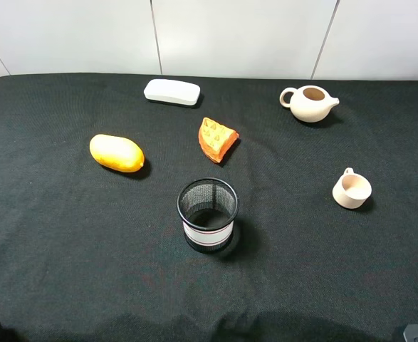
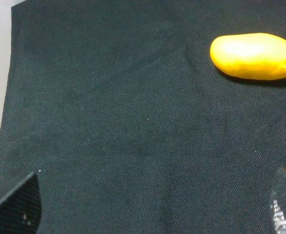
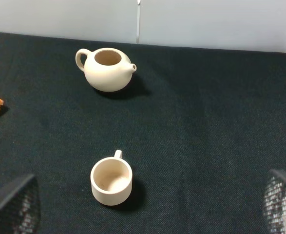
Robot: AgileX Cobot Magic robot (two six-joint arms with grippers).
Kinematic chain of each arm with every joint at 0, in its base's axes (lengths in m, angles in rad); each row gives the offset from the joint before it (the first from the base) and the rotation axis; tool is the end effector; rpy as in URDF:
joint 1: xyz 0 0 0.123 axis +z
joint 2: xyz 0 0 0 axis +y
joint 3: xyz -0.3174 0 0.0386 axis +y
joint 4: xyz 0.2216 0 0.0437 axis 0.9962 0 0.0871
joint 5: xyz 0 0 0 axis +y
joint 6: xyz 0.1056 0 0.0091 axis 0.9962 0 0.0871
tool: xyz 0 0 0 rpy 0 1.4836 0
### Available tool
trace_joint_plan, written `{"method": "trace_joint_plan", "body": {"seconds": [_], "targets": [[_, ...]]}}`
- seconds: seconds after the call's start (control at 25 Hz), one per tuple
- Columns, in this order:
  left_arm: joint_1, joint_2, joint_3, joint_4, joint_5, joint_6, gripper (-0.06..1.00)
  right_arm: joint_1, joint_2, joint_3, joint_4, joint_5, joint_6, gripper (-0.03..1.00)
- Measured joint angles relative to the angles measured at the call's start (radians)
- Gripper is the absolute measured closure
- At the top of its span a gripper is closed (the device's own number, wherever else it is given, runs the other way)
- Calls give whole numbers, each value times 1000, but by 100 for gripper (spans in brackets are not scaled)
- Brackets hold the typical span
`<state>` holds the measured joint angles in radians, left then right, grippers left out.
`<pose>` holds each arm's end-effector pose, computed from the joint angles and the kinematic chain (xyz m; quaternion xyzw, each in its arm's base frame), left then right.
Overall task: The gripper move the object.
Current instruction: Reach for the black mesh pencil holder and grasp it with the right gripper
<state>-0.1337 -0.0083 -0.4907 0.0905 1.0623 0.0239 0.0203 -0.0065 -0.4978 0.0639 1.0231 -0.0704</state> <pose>-0.0485 0.0150 0.2550 0.0654 0.8505 0.0166 0.5216 -0.0487 0.0048 0.2606 -0.0389 0.8408 0.0184 0.5396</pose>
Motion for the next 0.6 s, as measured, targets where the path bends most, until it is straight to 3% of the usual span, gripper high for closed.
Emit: {"method": "trace_joint_plan", "body": {"seconds": [0.6], "targets": [[0, 0, 0, 0, 0, 0, -5, 0, 0, 0, 2, 0, 0, 27]]}}
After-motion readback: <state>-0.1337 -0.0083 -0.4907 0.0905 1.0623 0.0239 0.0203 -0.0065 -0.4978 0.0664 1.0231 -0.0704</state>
